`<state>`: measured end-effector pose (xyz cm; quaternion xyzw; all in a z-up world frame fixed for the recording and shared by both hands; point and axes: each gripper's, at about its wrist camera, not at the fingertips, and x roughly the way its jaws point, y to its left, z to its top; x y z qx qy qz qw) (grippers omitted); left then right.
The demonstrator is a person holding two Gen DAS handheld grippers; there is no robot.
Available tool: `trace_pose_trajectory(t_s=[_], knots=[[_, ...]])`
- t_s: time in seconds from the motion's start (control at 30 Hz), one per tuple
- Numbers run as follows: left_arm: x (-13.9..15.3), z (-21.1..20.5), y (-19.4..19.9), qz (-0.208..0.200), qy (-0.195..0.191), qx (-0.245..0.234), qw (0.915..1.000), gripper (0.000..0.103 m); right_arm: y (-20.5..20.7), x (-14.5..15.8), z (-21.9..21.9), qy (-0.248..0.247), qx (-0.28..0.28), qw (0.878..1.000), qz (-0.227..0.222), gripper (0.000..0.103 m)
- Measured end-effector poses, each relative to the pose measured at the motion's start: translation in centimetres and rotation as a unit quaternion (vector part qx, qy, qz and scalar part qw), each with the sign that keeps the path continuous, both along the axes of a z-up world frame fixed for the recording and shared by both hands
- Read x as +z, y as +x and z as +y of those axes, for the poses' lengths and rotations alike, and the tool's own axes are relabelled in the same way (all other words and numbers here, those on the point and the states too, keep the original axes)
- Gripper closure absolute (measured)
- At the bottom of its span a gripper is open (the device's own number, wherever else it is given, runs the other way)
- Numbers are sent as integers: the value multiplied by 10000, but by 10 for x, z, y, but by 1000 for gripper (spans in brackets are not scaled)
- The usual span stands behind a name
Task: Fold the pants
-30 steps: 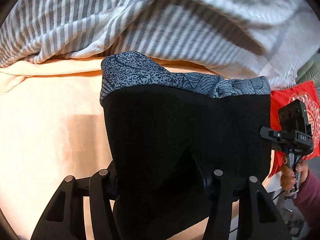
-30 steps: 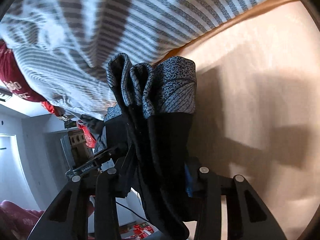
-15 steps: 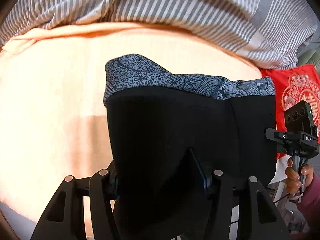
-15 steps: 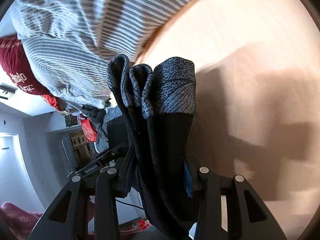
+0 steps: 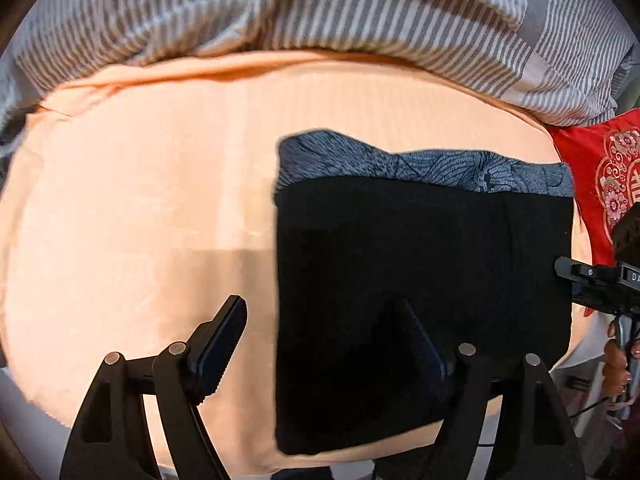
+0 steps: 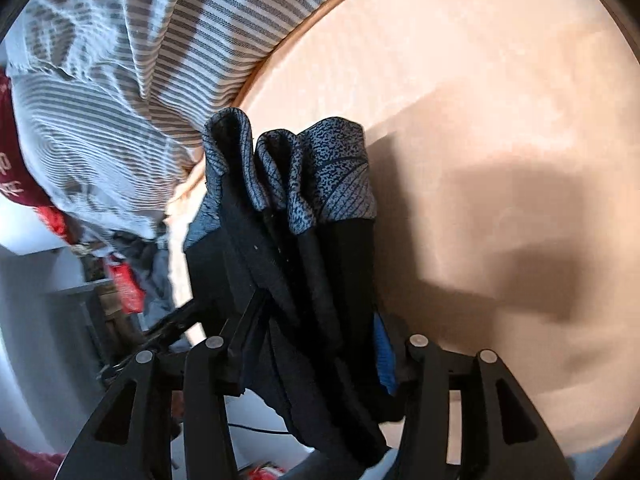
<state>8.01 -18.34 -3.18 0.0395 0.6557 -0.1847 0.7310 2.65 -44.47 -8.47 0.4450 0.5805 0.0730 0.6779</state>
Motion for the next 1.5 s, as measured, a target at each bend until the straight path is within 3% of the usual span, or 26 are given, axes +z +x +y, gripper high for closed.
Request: trace_pose_trajectory(t_s=[0.2, 0.33, 0.4, 0.63, 0.7, 0.77, 0.97, 1.33, 1.5], knots=[[28, -8, -18, -459, 126, -269, 9985, 24, -18, 19, -7, -831, -136, 9959, 324, 50], [31, -28, -33, -540, 154, -511, 9971, 24, -33, 40, -12, -1052, -434, 9932, 233, 69], [23, -41, -36, -537, 300, -546, 9966, 24, -36, 50, -9, -1087, -462, 9930, 97, 69], [-10, -54, -38, -436, 771, -359, 9954, 23, -18, 53, 37, -1870, 467, 9813, -3, 69], [-17, -57, -39, -439, 916, -424, 9939, 23, -13, 51, 46, -1926, 578, 9796, -19, 69], [-24, -61, -39, -430, 931, -490, 9935, 13, -10, 49, 52, -1952, 635, 9787, -43, 69], [-34, -68, -36, -427, 887, -516, 9938, 1, 0, 28, 50, -1871, 643, 9801, 136, 69], [-42, -68, -22, 98, 876, -526, 9947, 1, 3, 26, 52, -1940, 733, 9782, 147, 67], [-42, -67, -21, 29, 876, -454, 9951, 1, 5, 28, 57, -2027, 779, 9760, 147, 61]])
